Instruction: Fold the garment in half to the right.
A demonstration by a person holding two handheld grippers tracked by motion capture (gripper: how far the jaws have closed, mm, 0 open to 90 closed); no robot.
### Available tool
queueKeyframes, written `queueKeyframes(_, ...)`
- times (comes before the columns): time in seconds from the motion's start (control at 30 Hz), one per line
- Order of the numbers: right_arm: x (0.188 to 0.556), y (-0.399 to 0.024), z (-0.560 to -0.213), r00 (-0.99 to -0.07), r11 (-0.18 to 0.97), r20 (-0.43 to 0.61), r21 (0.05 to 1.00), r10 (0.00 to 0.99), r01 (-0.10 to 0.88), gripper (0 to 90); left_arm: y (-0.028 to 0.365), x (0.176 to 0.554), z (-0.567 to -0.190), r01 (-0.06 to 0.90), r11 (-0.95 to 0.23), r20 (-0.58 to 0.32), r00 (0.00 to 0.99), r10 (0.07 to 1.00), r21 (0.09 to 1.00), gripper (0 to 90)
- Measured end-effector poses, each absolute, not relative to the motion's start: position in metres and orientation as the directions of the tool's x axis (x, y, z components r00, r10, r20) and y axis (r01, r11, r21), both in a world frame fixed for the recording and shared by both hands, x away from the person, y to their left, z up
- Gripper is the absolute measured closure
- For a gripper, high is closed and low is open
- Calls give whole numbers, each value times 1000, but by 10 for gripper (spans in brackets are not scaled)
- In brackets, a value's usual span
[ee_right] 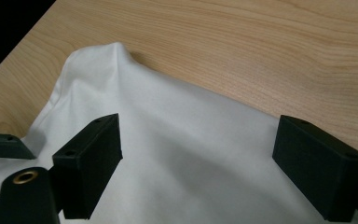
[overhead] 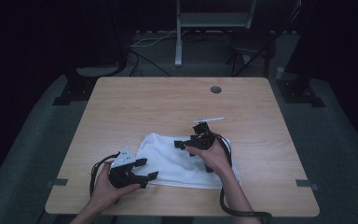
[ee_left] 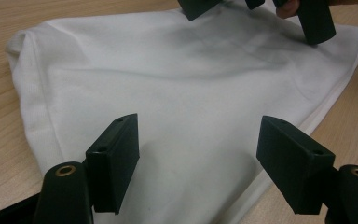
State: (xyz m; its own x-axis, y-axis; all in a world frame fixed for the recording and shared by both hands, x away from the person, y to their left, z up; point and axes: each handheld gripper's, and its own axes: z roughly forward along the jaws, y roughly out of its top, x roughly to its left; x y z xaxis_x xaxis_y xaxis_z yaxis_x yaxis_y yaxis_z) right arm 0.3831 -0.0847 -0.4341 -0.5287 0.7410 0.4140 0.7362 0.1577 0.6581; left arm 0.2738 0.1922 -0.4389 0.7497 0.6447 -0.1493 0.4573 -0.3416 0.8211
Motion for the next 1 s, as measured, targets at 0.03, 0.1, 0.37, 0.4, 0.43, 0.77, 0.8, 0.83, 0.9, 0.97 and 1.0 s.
queueKeyframes(0.03, 384, -85, -434, -532, 164, 408, 659, 742, 734, 152, 192, 274, -439, 457, -343, -149, 750, 644, 820, 300)
queueKeyframes(0.1, 384, -83, -433, -535, 176, 395, 659, 747, 731, 151, 192, 274, -439, 458, -344, -148, 750, 644, 820, 300)
queueKeyframes(0.37, 386, -81, -434, -532, 180, 375, 665, 759, 725, 151, 193, 274, -438, 456, -340, -148, 749, 646, 823, 300)
queueKeyframes(0.4, 386, -80, -433, -536, 187, 369, 664, 759, 723, 151, 193, 274, -438, 456, -342, -147, 749, 646, 822, 300)
queueKeyframes(0.43, 386, -79, -433, -539, 193, 364, 665, 760, 722, 147, 193, 274, -438, 457, -341, -147, 748, 647, 822, 300)
queueKeyframes(0.77, 362, -108, -413, -542, 180, 330, 705, 773, 686, 142, 195, 274, -438, 458, -334, -150, 745, 650, 824, 300)
queueKeyframes(0.8, 359, -115, -412, -532, 176, 323, 705, 783, 687, 141, 195, 274, -438, 457, -334, -150, 745, 650, 824, 300)
queueKeyframes(0.83, 356, -122, -412, -522, 168, 320, 707, 791, 687, 142, 195, 273, -438, 458, -333, -151, 744, 651, 824, 300)
queueKeyframes(0.9, 350, -138, -411, -496, 148, 314, 709, 810, 690, 142, 196, 273, -438, 458, -331, -150, 743, 652, 825, 300)
queueKeyframes(0.97, 342, -156, -411, -471, 126, 309, 714, 826, 689, 142, 196, 273, -437, 457, -329, -150, 742, 653, 826, 300)
queueKeyframes(1.0, 340, -162, -412, -465, 119, 310, 716, 829, 688, 142, 197, 273, -437, 457, -327, -151, 741, 654, 827, 300)
